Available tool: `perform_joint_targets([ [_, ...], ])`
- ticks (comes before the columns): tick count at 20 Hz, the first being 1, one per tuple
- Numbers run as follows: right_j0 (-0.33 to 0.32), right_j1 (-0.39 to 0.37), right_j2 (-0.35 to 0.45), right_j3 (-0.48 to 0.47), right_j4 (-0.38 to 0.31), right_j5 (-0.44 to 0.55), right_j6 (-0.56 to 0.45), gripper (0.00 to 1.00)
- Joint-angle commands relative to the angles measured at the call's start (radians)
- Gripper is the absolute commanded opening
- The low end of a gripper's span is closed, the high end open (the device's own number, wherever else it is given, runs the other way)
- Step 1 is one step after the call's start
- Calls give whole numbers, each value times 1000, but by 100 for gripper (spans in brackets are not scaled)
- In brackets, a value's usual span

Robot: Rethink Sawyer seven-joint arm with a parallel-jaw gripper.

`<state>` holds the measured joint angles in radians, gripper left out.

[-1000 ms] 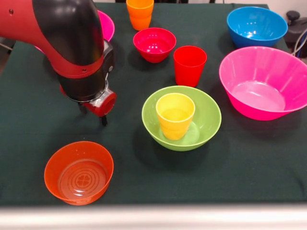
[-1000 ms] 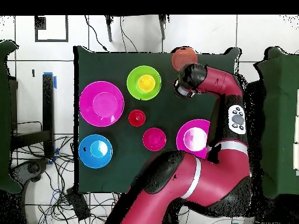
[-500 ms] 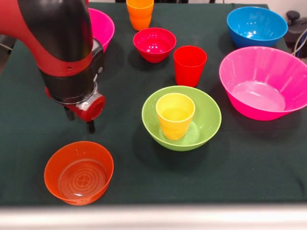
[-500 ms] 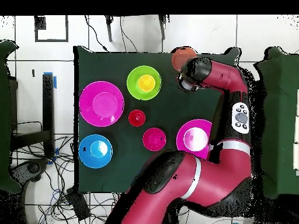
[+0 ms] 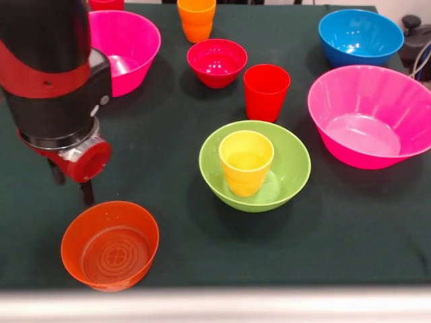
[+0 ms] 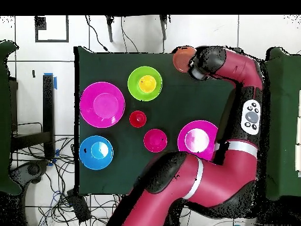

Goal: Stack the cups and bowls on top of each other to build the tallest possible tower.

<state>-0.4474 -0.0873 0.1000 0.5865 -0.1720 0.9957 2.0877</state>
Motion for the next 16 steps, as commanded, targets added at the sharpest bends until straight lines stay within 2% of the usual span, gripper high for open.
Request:
perform_joint_targets([
  [1, -18, 6, -13, 25, 75, 39, 320, 100],
  [3, -31, -24, -27, 98, 96, 0, 301, 100],
  [5, -45, -15, -27, 117, 107, -46, 263, 100],
  [15, -75, 62, -5, 99, 130, -126, 167, 100],
  [16, -68, 78, -1, 76, 131, -127, 164, 100],
])
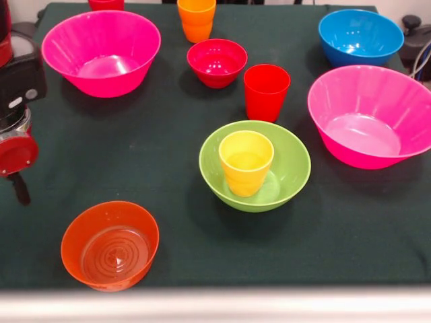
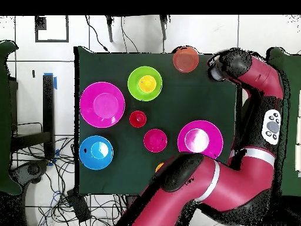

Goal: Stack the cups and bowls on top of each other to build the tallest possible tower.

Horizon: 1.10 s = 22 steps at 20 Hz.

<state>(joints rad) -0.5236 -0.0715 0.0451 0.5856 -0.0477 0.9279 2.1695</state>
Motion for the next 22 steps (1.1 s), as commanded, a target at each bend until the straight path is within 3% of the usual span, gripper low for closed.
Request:
perform_joint_targets([
  [1, 8, 72, 59, 67, 10, -59, 76, 100],
  [4, 25, 104, 77, 16, 27, -39, 55, 100],
  [5, 37, 140, 82, -66, 29, 9, 49, 100],
  [7, 47, 151, 98, -122, 37, 67, 1, 100],
  [10, 60, 161, 122, -177, 44, 152, -69, 100],
  [13, 78, 173, 119, -222, 39, 198, -71, 100],
  [18, 92, 152, 118, -226, 44, 219, -88, 100],
  [22, 93, 105, 83, -212, 32, 320, -149, 100],
])
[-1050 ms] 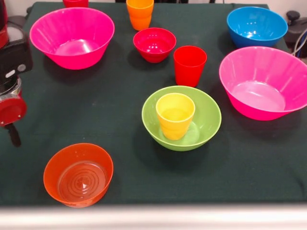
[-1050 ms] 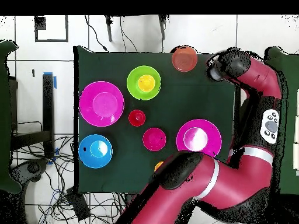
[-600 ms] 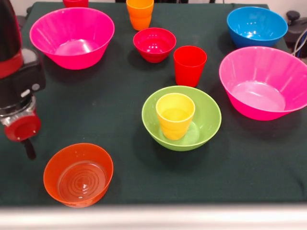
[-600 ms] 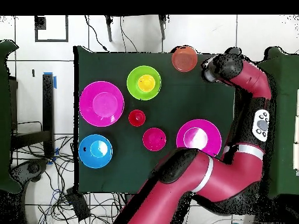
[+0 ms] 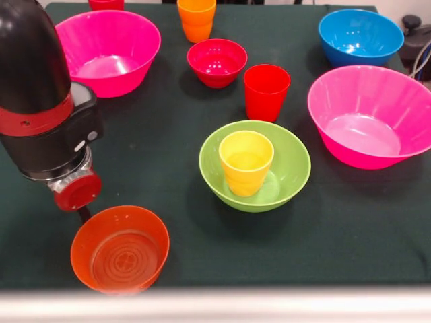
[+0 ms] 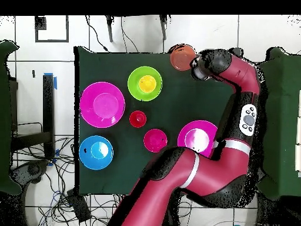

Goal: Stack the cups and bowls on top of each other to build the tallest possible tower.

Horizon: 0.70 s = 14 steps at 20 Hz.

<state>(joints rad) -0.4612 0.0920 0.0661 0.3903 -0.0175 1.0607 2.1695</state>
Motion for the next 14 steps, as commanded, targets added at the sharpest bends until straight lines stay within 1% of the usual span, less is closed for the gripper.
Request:
perform_joint_targets([
  [1, 32, -61, 57, -31, -4, 221, -165, 100],
  [4, 30, -65, 57, -55, -13, 268, -194, 100],
  [8, 29, -59, 72, -67, -14, 264, -205, 100],
  [12, 24, -73, 64, -46, -14, 272, -209, 100],
  [14, 21, -64, 74, -64, -16, 265, -218, 100],
])
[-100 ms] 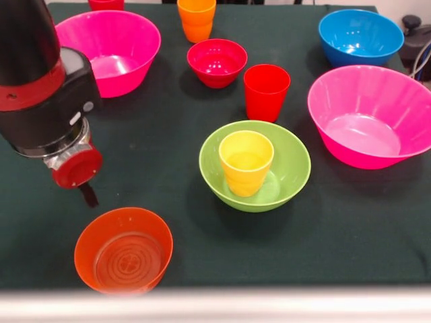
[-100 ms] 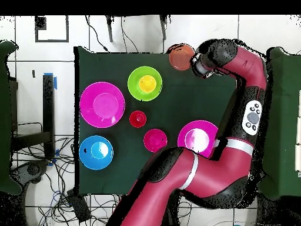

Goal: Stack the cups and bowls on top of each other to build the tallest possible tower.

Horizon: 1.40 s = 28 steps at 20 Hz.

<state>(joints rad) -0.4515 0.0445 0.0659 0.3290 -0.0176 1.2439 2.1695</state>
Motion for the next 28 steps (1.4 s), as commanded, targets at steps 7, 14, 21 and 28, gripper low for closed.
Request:
perform_joint_targets([
  [7, 18, 5, 122, -82, -7, 89, -193, 100],
  [14, 51, 41, 152, -144, -44, 79, -146, 100],
  [21, 66, 48, 154, -157, -54, 86, -120, 100],
  [28, 73, 56, 148, -159, -57, 80, -108, 100],
])
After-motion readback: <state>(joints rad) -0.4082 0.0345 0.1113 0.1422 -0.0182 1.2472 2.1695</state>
